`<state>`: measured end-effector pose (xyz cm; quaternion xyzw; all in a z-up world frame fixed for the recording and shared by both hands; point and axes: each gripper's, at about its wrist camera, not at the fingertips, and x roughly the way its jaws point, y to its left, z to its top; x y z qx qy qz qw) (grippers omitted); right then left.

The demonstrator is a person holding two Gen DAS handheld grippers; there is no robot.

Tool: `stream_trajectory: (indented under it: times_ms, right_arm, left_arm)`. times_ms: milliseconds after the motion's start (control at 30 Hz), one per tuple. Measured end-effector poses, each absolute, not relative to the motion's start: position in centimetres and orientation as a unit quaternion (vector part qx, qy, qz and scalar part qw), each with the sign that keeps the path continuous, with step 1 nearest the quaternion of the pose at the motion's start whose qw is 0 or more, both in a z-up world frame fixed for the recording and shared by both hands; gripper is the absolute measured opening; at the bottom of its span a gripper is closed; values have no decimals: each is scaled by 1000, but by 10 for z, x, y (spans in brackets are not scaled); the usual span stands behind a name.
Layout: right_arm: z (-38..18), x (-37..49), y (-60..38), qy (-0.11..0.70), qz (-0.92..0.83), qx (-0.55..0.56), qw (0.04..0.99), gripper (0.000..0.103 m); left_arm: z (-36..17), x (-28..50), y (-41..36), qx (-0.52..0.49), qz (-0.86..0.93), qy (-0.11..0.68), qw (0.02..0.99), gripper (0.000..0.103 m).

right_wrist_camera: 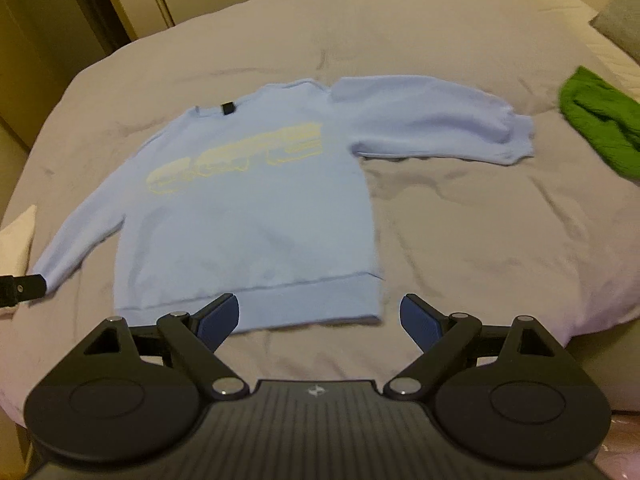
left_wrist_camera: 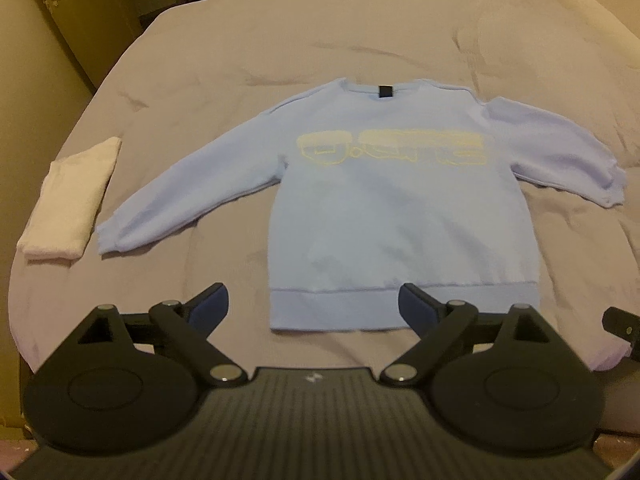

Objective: Fold clothes

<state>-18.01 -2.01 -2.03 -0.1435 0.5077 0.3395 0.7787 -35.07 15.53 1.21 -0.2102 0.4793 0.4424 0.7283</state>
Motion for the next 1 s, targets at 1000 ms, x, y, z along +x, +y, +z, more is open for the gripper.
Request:
stream_trajectory:
  times_ms: [1000]
  right_arm:
    - [-5, -205, -132, 491, 342, -156, 786, 90]
  left_arm:
    - [31, -392, 38, -201, 462, 453, 735, 95]
